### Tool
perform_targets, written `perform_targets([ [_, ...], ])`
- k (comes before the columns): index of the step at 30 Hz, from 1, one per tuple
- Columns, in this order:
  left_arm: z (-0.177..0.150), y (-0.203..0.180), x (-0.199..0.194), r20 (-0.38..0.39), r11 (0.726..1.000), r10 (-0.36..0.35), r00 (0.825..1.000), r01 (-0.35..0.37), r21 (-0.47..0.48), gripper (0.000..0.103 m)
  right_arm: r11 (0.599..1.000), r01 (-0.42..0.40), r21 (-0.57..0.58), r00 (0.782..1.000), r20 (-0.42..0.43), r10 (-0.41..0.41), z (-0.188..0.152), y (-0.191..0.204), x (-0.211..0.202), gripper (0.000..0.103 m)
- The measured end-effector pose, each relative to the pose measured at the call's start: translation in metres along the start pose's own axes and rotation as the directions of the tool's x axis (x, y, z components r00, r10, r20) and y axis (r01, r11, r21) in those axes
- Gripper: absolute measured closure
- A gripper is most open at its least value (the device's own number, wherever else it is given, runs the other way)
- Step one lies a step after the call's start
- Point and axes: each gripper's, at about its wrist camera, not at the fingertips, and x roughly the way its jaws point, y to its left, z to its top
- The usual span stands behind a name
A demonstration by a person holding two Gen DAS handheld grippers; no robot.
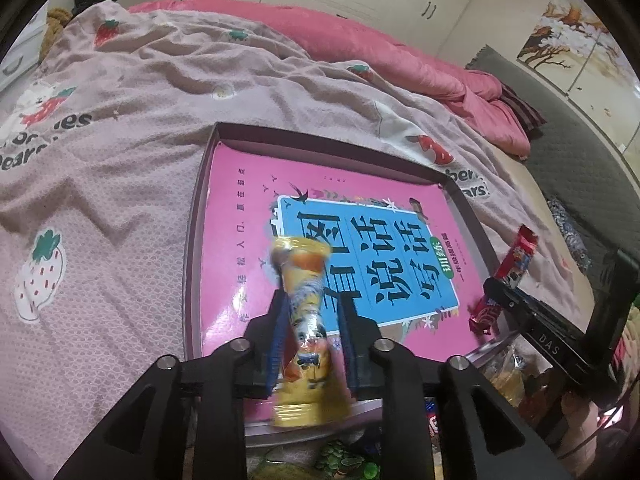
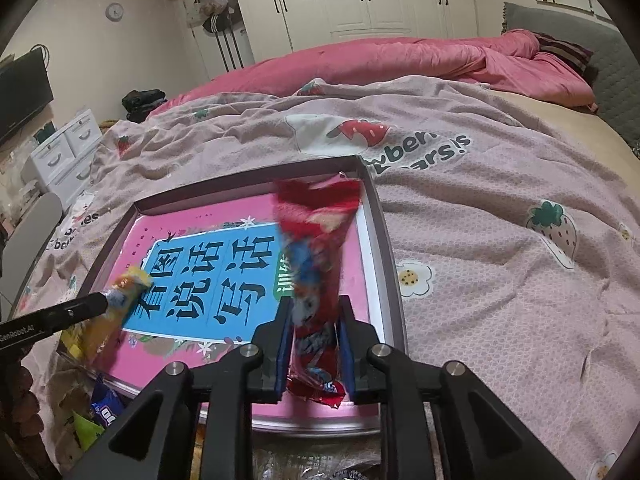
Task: Organize snacks
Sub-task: 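Open the left gripper onto the book while the right releases the candy stick beside it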
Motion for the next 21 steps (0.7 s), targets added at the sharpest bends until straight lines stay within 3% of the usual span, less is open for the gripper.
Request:
perform_targets([
  [10,0.000,-0.006,-0.012,0.022,0.999,0.005,1.000,-0.006,0.032,0.062,1.000,0.000,0.001,1.000,0.021,0.000,0.002,0.001,-0.009,0.067],
  [14,0.001,-0.009,-0.019,0.034,0.999,0.010,0.999,-0.012,0.039,0.051,1.000,-0.005,0.002,0.999,0.033,0.005,0.003,0.001,-0.013,0.064],
  [21,0.000,-0.010,-0.031,0.050,0.999,0.014,0.999,-0.016,0.041,0.045,1.000,-0.006,0.009,0.999,0.048,0.006,0.004,-0.001,-0.021,0.061],
])
